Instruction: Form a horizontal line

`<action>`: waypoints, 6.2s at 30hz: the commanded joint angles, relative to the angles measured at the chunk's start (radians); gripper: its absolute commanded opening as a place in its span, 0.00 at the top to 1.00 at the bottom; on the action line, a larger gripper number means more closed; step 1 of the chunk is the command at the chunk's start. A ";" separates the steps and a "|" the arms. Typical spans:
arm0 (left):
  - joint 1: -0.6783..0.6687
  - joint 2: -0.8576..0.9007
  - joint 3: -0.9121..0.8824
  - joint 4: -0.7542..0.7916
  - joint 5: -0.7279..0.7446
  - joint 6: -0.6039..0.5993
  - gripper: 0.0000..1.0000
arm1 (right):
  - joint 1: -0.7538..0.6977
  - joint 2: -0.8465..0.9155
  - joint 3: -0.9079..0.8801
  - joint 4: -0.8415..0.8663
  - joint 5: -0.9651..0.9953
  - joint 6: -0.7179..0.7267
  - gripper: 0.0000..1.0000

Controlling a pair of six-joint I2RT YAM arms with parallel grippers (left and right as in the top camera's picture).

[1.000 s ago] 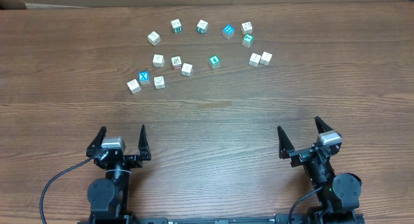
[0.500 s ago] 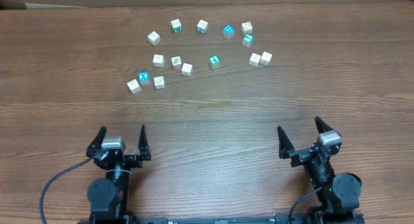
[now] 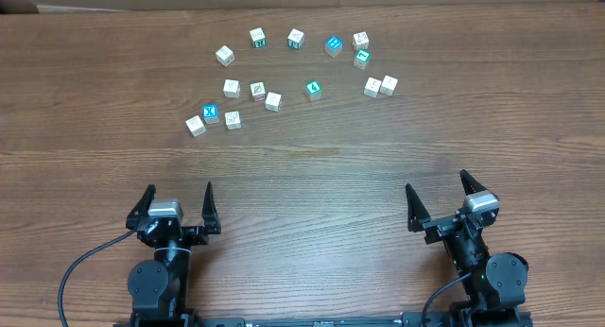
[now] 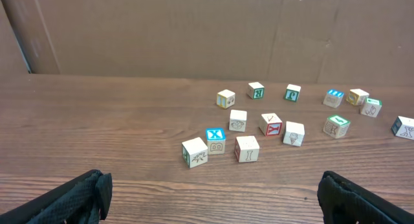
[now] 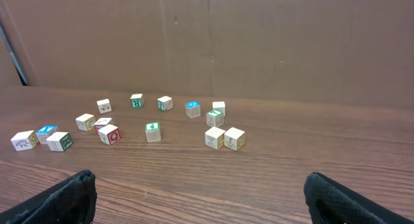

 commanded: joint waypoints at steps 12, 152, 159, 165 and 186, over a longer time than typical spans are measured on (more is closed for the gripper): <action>-0.006 -0.010 -0.004 0.003 -0.006 0.019 0.00 | 0.005 -0.012 -0.010 0.006 0.006 -0.008 0.00; -0.006 -0.010 -0.004 0.003 -0.006 0.019 0.00 | 0.005 -0.012 -0.010 0.011 0.006 -0.008 0.00; -0.006 -0.010 -0.004 0.003 -0.006 0.019 0.01 | 0.004 -0.012 -0.010 0.047 -0.012 0.014 0.00; -0.006 -0.010 -0.004 0.003 -0.006 0.019 0.01 | 0.004 -0.012 0.038 0.027 -0.032 0.158 0.00; -0.006 -0.010 -0.004 0.003 -0.006 0.019 0.00 | 0.004 0.404 0.750 -0.395 -0.114 0.153 0.00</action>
